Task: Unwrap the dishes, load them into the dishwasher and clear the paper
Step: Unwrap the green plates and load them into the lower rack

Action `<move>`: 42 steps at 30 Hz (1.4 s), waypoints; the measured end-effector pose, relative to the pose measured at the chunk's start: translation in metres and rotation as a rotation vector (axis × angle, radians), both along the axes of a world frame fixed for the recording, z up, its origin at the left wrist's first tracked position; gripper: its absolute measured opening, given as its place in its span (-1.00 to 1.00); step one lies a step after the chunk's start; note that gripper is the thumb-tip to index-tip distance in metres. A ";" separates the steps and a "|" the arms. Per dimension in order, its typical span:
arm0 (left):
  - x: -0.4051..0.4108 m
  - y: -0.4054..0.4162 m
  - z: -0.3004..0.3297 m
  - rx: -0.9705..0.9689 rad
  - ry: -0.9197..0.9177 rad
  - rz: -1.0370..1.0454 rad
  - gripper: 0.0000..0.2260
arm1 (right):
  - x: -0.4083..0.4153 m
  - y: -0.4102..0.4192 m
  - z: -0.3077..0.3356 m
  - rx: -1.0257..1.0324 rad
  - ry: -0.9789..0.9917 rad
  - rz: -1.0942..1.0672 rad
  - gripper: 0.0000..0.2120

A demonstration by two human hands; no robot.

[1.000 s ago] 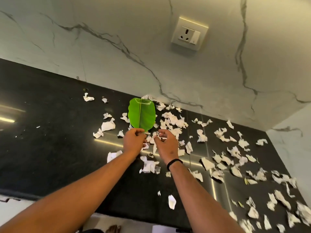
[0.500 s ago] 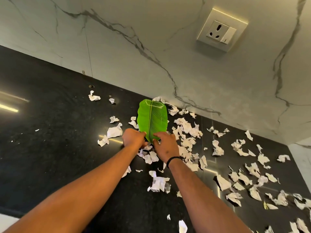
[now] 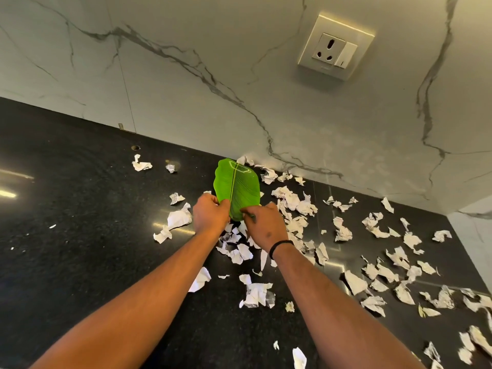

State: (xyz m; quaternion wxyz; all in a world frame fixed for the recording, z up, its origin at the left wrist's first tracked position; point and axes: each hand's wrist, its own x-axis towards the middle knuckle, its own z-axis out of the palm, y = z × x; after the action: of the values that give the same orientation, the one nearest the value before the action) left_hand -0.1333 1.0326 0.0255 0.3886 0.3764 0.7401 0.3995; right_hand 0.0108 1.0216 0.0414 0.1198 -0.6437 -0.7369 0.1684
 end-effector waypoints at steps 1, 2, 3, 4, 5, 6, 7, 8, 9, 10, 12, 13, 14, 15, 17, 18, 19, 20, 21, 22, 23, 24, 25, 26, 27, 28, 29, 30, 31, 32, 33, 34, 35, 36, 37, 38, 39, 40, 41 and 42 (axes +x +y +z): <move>-0.001 -0.001 0.002 0.030 0.017 0.016 -0.81 | -0.001 0.000 0.004 0.029 0.013 0.008 -0.73; -0.003 -0.003 0.005 0.060 0.031 0.033 -0.81 | -0.002 0.000 0.008 0.060 0.032 0.014 -0.73; -0.004 -0.007 0.009 0.087 0.048 0.046 -0.83 | -0.001 -0.002 0.013 0.095 0.059 0.009 -0.74; -0.006 -0.011 0.013 0.112 0.074 0.057 -0.85 | -0.001 -0.003 0.018 0.130 0.085 0.005 -0.75; -0.008 -0.014 0.016 0.132 0.102 0.063 -0.87 | 0.000 -0.004 0.022 0.163 0.103 0.001 -0.76; -0.009 -0.018 0.019 0.157 0.132 0.051 -0.88 | 0.002 -0.007 0.026 0.195 0.111 -0.006 -0.76; -0.010 -0.021 0.022 0.184 0.154 0.035 -0.90 | 0.005 -0.009 0.030 0.223 0.107 -0.014 -0.77; -0.008 -0.024 0.024 0.209 0.170 0.006 -0.92 | 0.010 -0.012 0.033 0.248 0.102 -0.033 -0.77; -0.006 -0.027 0.026 0.229 0.177 -0.021 -0.92 | 0.017 -0.015 0.036 0.267 0.098 -0.053 -0.78; -0.004 -0.028 0.028 0.243 0.173 -0.049 -0.91 | 0.024 -0.019 0.039 0.278 0.095 -0.076 -0.78; 0.006 -0.031 0.031 0.256 0.135 -0.120 -0.88 | 0.044 -0.033 0.044 0.298 0.085 -0.135 -0.79; 0.014 -0.033 0.031 0.263 0.117 -0.160 -0.87 | 0.058 -0.041 0.047 0.302 0.077 -0.173 -0.80; 0.023 -0.035 0.032 0.271 0.108 -0.195 -0.86 | 0.071 -0.050 0.049 0.303 0.069 -0.212 -0.81; 0.032 -0.037 0.034 0.283 0.104 -0.229 -0.86 | 0.085 -0.059 0.051 0.303 0.062 -0.251 -0.82; 0.056 -0.045 0.037 0.311 0.070 -0.318 -0.86 | 0.115 -0.082 0.057 0.308 0.046 -0.340 -0.83; 0.071 -0.051 0.040 0.324 0.055 -0.371 -0.87 | 0.132 -0.096 0.061 0.316 0.043 -0.391 -0.84; 0.084 -0.057 0.043 0.327 0.049 -0.422 -0.87 | 0.146 -0.109 0.064 0.324 0.049 -0.439 -0.84; 0.096 -0.062 0.045 0.335 0.049 -0.470 -0.87 | 0.159 -0.122 0.068 0.327 0.065 -0.489 -0.84; 0.112 -0.071 0.048 0.335 0.037 -0.533 -0.86 | 0.174 -0.139 0.072 0.335 0.077 -0.551 -0.84; 0.126 -0.080 0.052 0.336 0.010 -0.592 -0.85 | 0.187 -0.155 0.075 0.351 0.081 -0.607 -0.84; 0.143 -0.092 0.057 0.326 -0.036 -0.658 -0.83 | 0.203 -0.176 0.078 0.378 0.078 -0.671 -0.84; 0.157 -0.104 0.062 0.303 -0.091 -0.712 -0.83 | 0.216 -0.196 0.080 0.400 0.070 -0.732 -0.83; 0.170 -0.115 0.067 0.282 -0.137 -0.758 -0.83 | 0.227 -0.215 0.082 0.418 0.066 -0.796 -0.81; 0.187 -0.130 0.072 0.271 -0.175 -0.812 -0.83 | 0.240 -0.241 0.084 0.437 0.069 -0.876 -0.78; 0.200 -0.144 0.077 0.271 -0.198 -0.862 -0.83 | 0.251 -0.265 0.086 0.451 0.077 -0.951 -0.75; 0.216 -0.163 0.082 0.273 -0.220 -0.925 -0.81 | 0.263 -0.295 0.087 0.471 0.090 -1.025 -0.73; 0.228 -0.178 0.085 0.270 -0.238 -0.981 -0.78 | 0.274 -0.322 0.088 0.485 0.100 -1.082 -0.71; 0.238 -0.192 0.088 0.268 -0.254 -1.036 -0.76 | 0.283 -0.346 0.088 0.493 0.136 -1.130 -0.71; 0.251 -0.211 0.092 0.264 -0.259 -1.114 -0.76 | 0.291 -0.378 0.090 0.504 0.189 -1.199 -0.72; 0.262 -0.227 0.095 0.269 -0.263 -1.188 -0.76 | 0.299 -0.403 0.090 0.510 0.264 -1.267 -0.73; 0.275 -0.250 0.099 0.277 -0.262 -1.276 -0.75 | 0.305 -0.437 0.091 0.527 0.337 -1.345 -0.76; 0.285 -0.266 0.102 0.280 -0.263 -1.348 -0.75 | 0.310 -0.462 0.090 0.541 0.392 -1.401 -0.78; 0.294 -0.282 0.105 0.286 -0.265 -1.413 -0.74 | 0.314 -0.485 0.088 0.551 0.433 -1.440 -0.81; 0.305 -0.303 0.107 0.285 -0.270 -1.484 -0.73 | 0.317 -0.514 0.086 0.554 0.450 -1.477 -0.83; 0.314 -0.322 0.109 0.280 -0.278 -1.536 -0.72 | 0.319 -0.539 0.084 0.544 0.463 -1.503 -0.85; 0.323 -0.344 0.112 0.277 -0.291 -1.584 -0.73 | 0.319 -0.567 0.081 0.547 0.470 -1.540 -0.85; 0.331 -0.363 0.113 0.267 -0.304 -1.615 -0.75 | 0.318 -0.591 0.081 0.558 0.469 -1.576 -0.87; 0.338 -0.381 0.113 0.259 -0.323 -1.632 -0.77 | 0.317 -0.613 0.079 0.576 0.474 -1.621 -0.90; 0.345 -0.403 0.113 0.236 -0.341 -1.650 -0.81 | 0.315 -0.640 0.078 0.600 0.471 -1.671 -0.93; 0.351 -0.421 0.111 0.203 -0.373 -1.649 -0.85 | 0.313 -0.662 0.076 0.618 0.473 -1.713 -0.94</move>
State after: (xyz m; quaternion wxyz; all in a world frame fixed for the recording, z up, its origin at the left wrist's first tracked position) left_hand 0.2178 0.6114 0.1366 0.6353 0.7561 0.1135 0.1085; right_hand 0.3235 0.3596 0.1171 0.5150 -0.8553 0.0189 -0.0535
